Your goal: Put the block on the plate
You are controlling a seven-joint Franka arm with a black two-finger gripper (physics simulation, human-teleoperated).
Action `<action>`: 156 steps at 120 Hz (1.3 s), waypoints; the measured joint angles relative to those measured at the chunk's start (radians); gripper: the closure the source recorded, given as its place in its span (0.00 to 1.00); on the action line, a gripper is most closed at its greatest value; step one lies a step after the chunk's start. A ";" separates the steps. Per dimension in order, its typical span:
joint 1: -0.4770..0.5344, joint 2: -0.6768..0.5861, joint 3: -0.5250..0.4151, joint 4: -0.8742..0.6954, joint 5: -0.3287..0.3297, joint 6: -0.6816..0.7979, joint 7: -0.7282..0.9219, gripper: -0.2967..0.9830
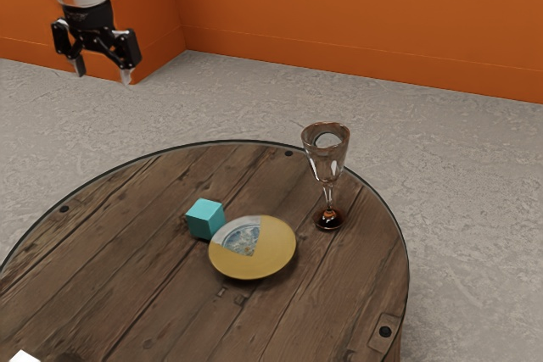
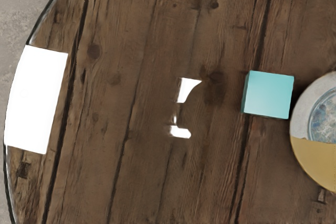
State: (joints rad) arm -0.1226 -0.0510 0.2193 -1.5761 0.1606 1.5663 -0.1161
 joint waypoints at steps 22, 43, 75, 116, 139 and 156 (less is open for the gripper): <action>-0.029 0.009 -0.001 -0.025 0.000 0.009 -0.013 0.23; -0.021 0.048 0.000 -0.182 -0.001 0.052 -0.022 0.23; -0.013 0.147 0.000 -0.374 -0.086 0.233 -0.041 0.23; -0.016 0.207 -0.011 -0.413 -0.120 0.410 -0.066 0.23; -0.023 0.253 -0.018 -0.404 -0.122 0.505 -0.075 0.23; -0.025 0.281 -0.018 -0.393 -0.121 0.557 -0.079 0.23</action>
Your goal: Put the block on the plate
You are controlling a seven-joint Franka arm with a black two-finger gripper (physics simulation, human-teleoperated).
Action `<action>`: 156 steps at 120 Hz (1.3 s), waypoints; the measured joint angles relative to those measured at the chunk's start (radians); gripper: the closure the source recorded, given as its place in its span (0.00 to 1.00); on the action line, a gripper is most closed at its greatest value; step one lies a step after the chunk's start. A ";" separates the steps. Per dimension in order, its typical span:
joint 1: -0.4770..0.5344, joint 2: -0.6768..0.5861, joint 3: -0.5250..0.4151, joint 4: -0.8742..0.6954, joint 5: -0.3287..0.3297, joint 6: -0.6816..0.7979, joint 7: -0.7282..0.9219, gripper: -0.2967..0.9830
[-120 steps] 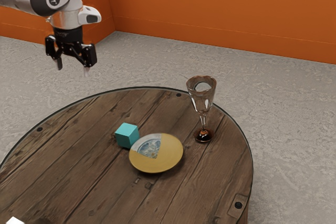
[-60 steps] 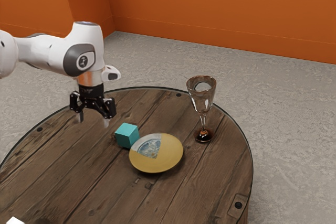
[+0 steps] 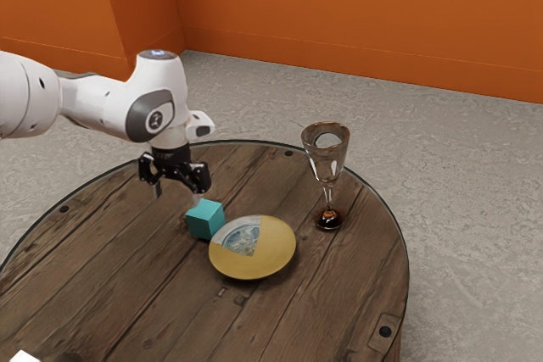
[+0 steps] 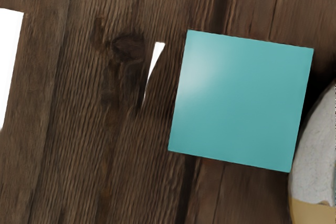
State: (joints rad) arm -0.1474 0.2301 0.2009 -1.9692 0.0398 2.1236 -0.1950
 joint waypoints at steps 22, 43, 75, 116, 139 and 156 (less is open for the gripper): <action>0.000 0.055 0.000 0.037 0.001 0.034 -0.003 0.23; 0.000 0.115 -0.017 0.068 0.007 0.071 0.000 0.23; 0.000 0.194 -0.025 0.129 0.004 0.092 0.007 0.23; 0.006 0.229 -0.026 0.121 -0.034 0.099 0.023 0.23; 0.009 0.257 -0.024 0.129 -0.042 0.100 0.032 0.23; 0.009 0.263 -0.023 0.132 -0.042 0.100 0.038 0.25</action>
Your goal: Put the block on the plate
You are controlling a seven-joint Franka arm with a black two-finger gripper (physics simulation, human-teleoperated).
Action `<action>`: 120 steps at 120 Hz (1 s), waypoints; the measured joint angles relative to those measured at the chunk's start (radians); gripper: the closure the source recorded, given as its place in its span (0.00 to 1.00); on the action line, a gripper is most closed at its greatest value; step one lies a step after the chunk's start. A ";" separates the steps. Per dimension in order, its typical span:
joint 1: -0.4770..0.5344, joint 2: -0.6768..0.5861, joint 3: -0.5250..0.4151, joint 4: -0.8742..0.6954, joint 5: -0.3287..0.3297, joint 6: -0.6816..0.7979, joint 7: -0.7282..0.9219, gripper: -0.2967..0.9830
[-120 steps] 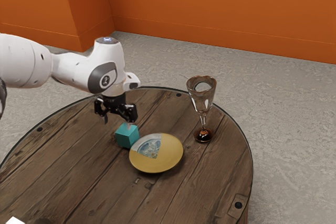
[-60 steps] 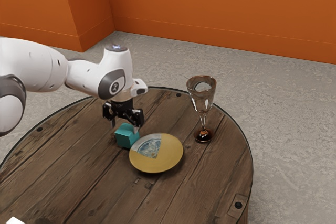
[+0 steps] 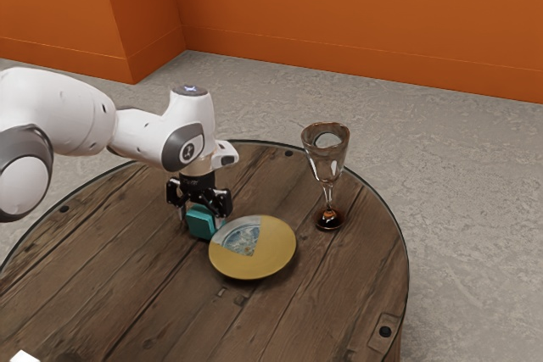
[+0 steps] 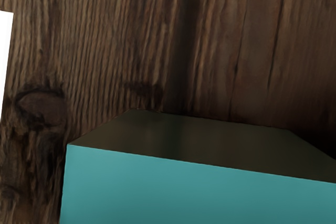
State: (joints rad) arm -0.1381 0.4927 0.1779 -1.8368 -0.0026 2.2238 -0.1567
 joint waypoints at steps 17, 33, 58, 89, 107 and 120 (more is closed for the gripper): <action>0.000 -0.001 0.000 0.000 0.007 0.000 0.005 0.37; 0.000 -0.003 0.000 0.000 0.012 0.000 0.008 0.43; -0.001 -0.055 0.003 -0.002 0.018 -0.001 0.008 0.47; -0.052 -0.218 -0.019 -0.057 0.027 -0.014 -0.021 0.45; -0.037 -0.259 -0.122 -0.118 0.024 -0.013 -0.078 0.45; -0.014 -0.229 -0.166 -0.124 0.014 -0.008 -0.120 0.45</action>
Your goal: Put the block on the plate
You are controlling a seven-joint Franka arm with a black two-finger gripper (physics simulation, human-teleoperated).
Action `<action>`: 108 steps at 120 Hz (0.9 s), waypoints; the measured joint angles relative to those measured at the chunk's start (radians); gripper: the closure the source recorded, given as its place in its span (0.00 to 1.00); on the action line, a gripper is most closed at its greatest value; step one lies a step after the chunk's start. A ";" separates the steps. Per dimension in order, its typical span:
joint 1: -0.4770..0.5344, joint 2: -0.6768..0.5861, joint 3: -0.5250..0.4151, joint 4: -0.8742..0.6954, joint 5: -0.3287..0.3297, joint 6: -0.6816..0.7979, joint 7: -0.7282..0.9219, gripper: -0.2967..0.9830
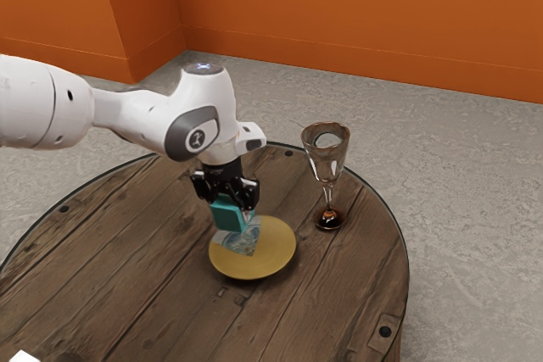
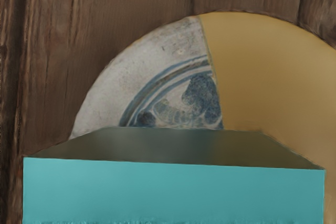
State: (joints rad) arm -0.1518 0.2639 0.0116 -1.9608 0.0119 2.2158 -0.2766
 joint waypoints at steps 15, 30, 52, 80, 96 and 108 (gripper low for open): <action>0.004 0.044 -0.016 0.000 -0.014 0.020 -0.041 0.45; 0.001 0.049 -0.018 0.000 -0.019 0.034 -0.071 0.38; -0.009 -0.009 -0.016 0.002 -0.019 0.020 -0.102 0.29; -0.035 -0.068 0.053 0.054 0.013 -0.041 -0.086 0.25; -0.039 -0.105 0.071 0.096 0.048 -0.105 -0.054 0.24; -0.047 -0.136 0.073 0.141 0.076 -0.169 -0.035 0.24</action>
State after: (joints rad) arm -0.1991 0.1281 0.0841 -1.8203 0.0884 2.0465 -0.3113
